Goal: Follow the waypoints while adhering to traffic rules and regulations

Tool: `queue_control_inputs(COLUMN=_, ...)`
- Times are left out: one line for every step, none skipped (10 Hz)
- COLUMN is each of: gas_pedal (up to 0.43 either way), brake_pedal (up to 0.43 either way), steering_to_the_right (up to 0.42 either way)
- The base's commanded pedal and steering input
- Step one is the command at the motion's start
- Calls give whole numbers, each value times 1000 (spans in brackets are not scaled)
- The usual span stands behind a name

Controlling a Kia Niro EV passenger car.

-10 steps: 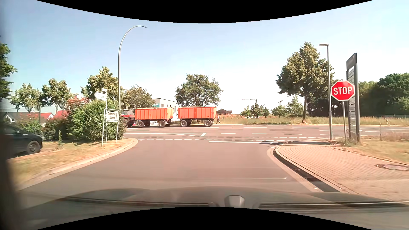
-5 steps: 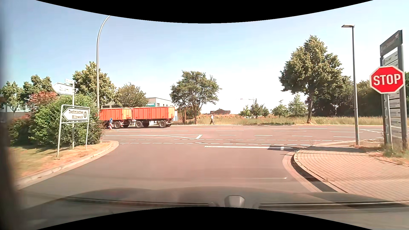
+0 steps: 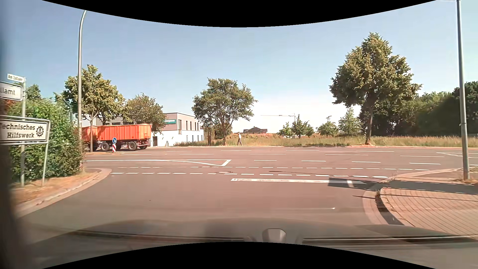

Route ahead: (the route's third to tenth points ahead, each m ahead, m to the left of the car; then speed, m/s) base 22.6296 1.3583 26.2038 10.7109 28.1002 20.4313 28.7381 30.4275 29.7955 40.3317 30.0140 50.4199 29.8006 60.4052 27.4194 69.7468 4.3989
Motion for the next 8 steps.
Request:
queue_control_inputs(gas_pedal=0, brake_pedal=177, steering_to_the_right=34)
queue_control_inputs(gas_pedal=0, brake_pedal=201, steering_to_the_right=39)
queue_control_inputs(gas_pedal=0, brake_pedal=226, steering_to_the_right=52)
queue_control_inputs(gas_pedal=0, brake_pedal=244, steering_to_the_right=69)
queue_control_inputs(gas_pedal=0, brake_pedal=262, steering_to_the_right=87)
queue_control_inputs(gas_pedal=0, brake_pedal=268, steering_to_the_right=105)
queue_control_inputs(gas_pedal=0, brake_pedal=280, steering_to_the_right=118)
queue_control_inputs(gas_pedal=0, brake_pedal=287, steering_to_the_right=136)
